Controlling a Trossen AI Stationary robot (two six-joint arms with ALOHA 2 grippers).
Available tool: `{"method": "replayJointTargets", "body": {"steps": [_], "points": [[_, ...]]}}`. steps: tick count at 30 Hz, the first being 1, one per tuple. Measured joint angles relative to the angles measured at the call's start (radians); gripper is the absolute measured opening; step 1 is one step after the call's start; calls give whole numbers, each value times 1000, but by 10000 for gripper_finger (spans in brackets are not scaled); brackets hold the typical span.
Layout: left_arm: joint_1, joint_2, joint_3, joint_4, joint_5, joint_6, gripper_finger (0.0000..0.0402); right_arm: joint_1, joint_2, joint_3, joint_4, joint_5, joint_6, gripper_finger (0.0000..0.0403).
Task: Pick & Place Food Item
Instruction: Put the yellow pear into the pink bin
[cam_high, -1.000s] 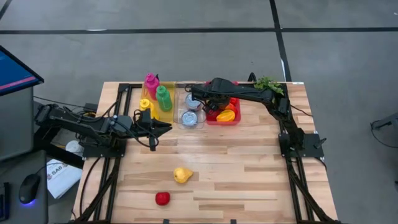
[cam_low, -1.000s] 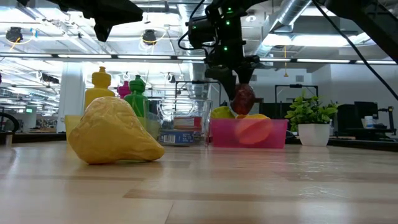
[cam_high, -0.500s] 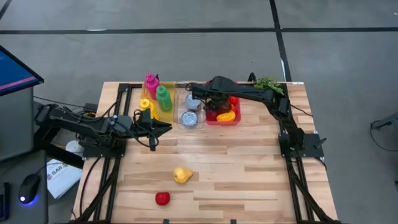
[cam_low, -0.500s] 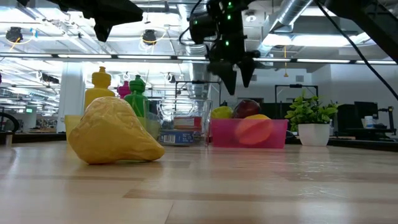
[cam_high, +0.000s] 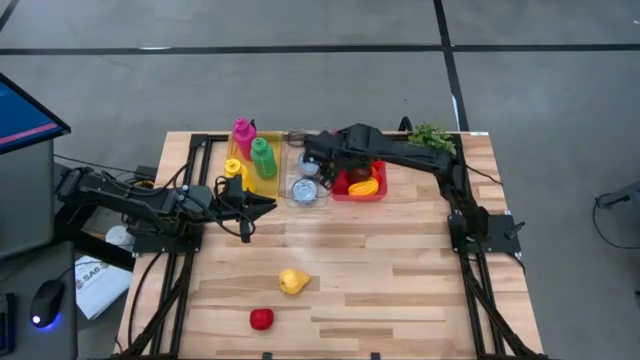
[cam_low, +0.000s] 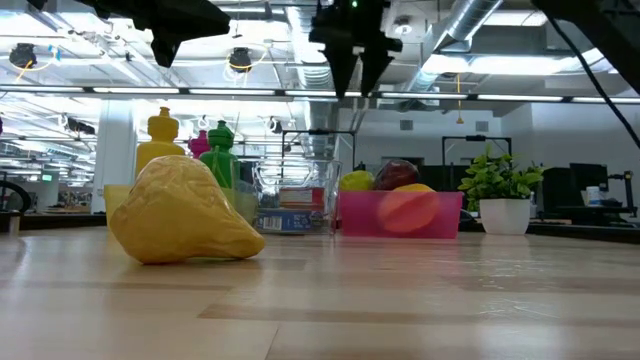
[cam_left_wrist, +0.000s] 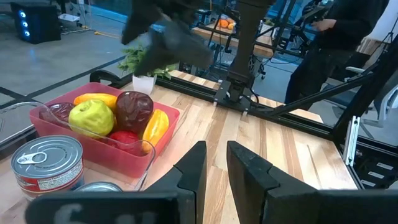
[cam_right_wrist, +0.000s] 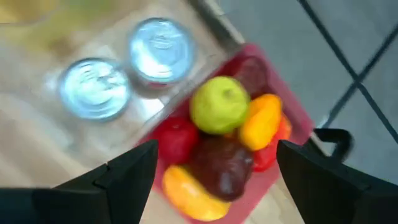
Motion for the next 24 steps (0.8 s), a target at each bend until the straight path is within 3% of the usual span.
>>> {"method": "replayJointTargets", "body": {"steps": [20,24], "points": [[0,0,0,0,0,0,53,235,-7,-1,0,-74,71,322],[0,0,0,0,0,0,53,280,-7,-1,0,-109,148,322]]}}
